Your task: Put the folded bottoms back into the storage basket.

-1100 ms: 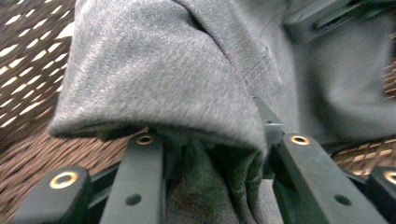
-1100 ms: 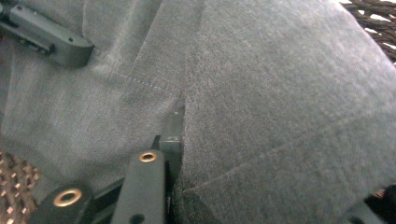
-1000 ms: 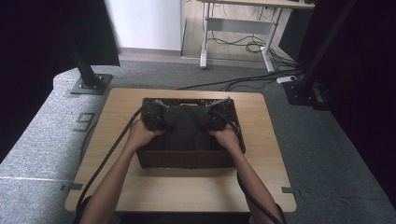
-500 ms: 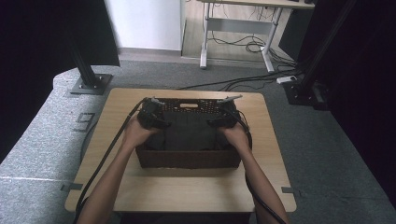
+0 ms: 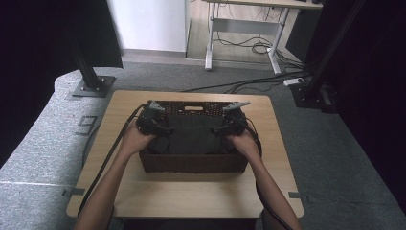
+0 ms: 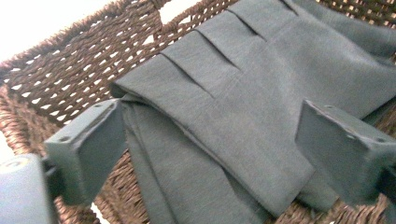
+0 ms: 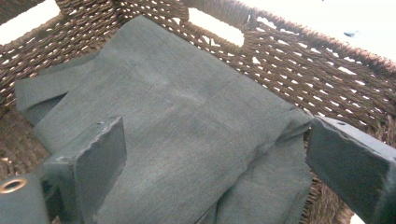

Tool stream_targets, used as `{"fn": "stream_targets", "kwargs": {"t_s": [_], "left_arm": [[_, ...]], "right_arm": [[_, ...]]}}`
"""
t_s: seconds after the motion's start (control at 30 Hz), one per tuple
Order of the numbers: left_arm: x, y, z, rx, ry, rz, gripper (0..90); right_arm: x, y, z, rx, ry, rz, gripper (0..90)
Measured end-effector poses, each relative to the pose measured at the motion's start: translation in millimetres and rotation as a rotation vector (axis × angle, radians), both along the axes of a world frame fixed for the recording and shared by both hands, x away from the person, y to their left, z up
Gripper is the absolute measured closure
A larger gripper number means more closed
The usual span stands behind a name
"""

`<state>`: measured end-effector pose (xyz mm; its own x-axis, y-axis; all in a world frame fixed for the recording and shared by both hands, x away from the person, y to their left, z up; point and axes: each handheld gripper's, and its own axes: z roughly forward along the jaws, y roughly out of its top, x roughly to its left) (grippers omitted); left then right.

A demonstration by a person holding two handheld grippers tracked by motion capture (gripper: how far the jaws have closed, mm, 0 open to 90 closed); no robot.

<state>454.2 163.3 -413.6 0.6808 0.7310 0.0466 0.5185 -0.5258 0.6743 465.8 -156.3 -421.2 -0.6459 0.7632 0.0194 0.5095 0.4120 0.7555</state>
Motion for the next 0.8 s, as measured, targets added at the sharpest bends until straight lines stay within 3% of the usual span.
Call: {"fn": "stream_targets", "kwargs": {"t_s": [0.17, 0.53, 0.8], "left_arm": [[-6.9, 2.8, -0.4, 0.014, -0.022, -0.008, 2.7], [-27.1, 15.8, 6.0, -0.080, -0.055, -0.024, 2.3], [-45.2, 26.1, 10.8, -0.086, -0.090, -0.033, 0.1]], "right_arm": [[-6.4, -4.2, 1.3, 0.012, -0.009, 0.015, 2.9], [-24.5, -17.4, 7.8, 0.035, -0.035, 0.032, 2.6], [-41.6, -27.4, 13.3, 0.044, -0.062, 0.047, 2.4]]}}
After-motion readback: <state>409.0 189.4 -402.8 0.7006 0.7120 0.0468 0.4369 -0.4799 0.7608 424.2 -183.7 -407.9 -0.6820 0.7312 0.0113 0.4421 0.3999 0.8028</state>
